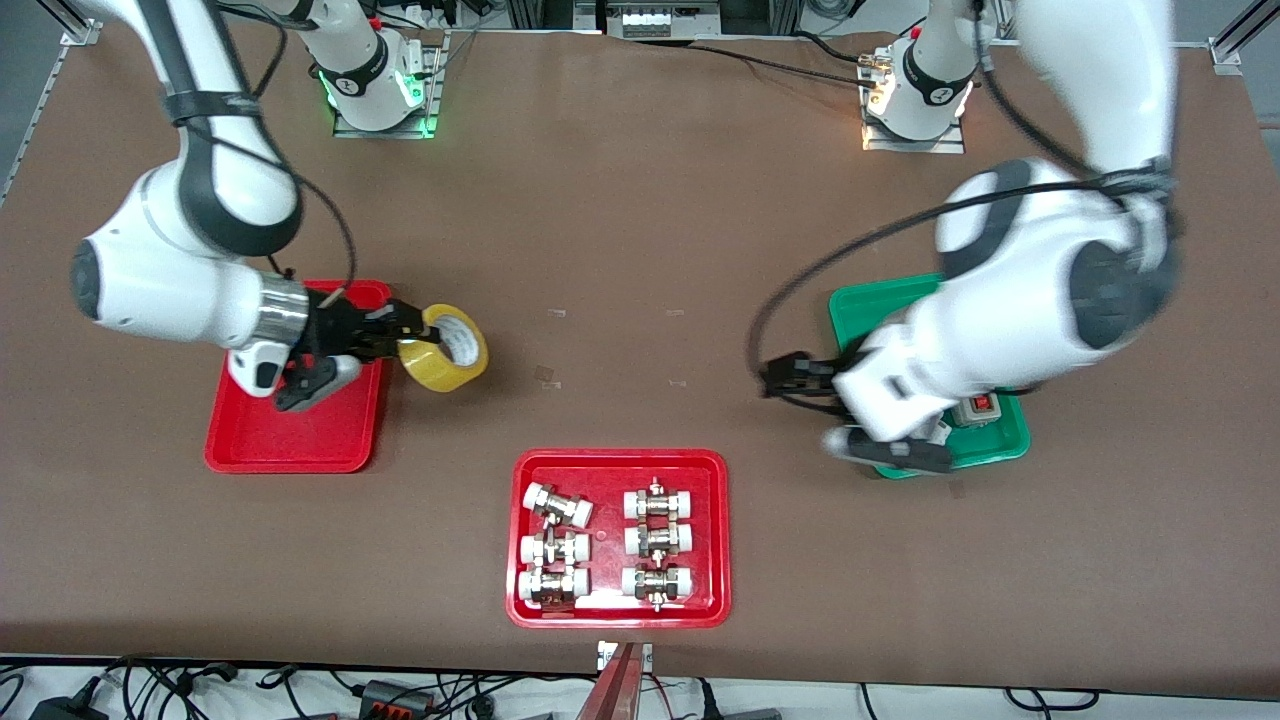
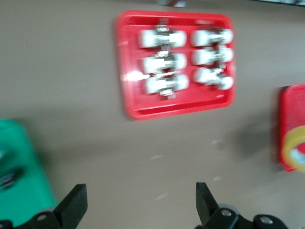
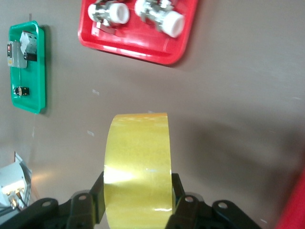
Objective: Left arm passes tape to right arm into tray
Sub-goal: 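Lower the tape into the red tray while the left gripper withdraws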
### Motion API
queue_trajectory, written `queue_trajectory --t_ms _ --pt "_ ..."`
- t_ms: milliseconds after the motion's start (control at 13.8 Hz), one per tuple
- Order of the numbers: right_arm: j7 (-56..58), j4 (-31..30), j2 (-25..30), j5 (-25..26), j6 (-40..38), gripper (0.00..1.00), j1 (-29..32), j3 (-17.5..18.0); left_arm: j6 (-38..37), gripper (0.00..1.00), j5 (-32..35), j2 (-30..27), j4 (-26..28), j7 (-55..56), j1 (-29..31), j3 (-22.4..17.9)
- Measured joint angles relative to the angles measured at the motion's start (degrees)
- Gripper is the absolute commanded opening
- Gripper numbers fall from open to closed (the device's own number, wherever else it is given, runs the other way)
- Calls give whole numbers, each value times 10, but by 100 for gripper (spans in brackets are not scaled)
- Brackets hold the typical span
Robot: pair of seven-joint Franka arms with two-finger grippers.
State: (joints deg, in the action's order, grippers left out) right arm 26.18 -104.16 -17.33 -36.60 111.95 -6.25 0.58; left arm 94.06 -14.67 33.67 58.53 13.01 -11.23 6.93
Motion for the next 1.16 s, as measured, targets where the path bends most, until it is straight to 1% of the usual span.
queue_trajectory --t_ms 218,364,436,655,727,800,873,945,1018,1091,1164 --pt "100 -1 -23 0 -47 0 82 -2 -115 100 72 -57 0 0 51 -1" --pt "181 -2 -56 0 -62 0 134 -3 -171 100 140 -73 1 0 72 -1" --pt "220 -3 -76 0 -63 0 155 -3 -184 100 158 -74 4 0 76 -1" --pt "303 0 -125 0 -63 0 194 -3 -191 100 172 -70 28 1 77 -1" --pt "316 1 -134 1 -62 6 198 -3 -193 100 172 -71 33 2 81 -1" --pt "326 2 -140 3 -59 28 199 -3 -192 100 172 -74 41 2 86 0" --pt "329 4 -143 13 -51 58 199 -2 -178 100 172 -87 67 2 92 2" --pt "330 6 -144 30 -41 86 198 0 -137 100 172 -116 120 2 97 3" --pt "330 9 -144 47 -36 100 197 2 -86 100 172 -154 188 3 100 4" --pt "330 12 -144 67 -30 100 196 5 -48 100 172 -194 253 4 101 4" --pt "330 14 -144 91 -17 100 195 7 -28 100 172 -226 300 6 102 4"
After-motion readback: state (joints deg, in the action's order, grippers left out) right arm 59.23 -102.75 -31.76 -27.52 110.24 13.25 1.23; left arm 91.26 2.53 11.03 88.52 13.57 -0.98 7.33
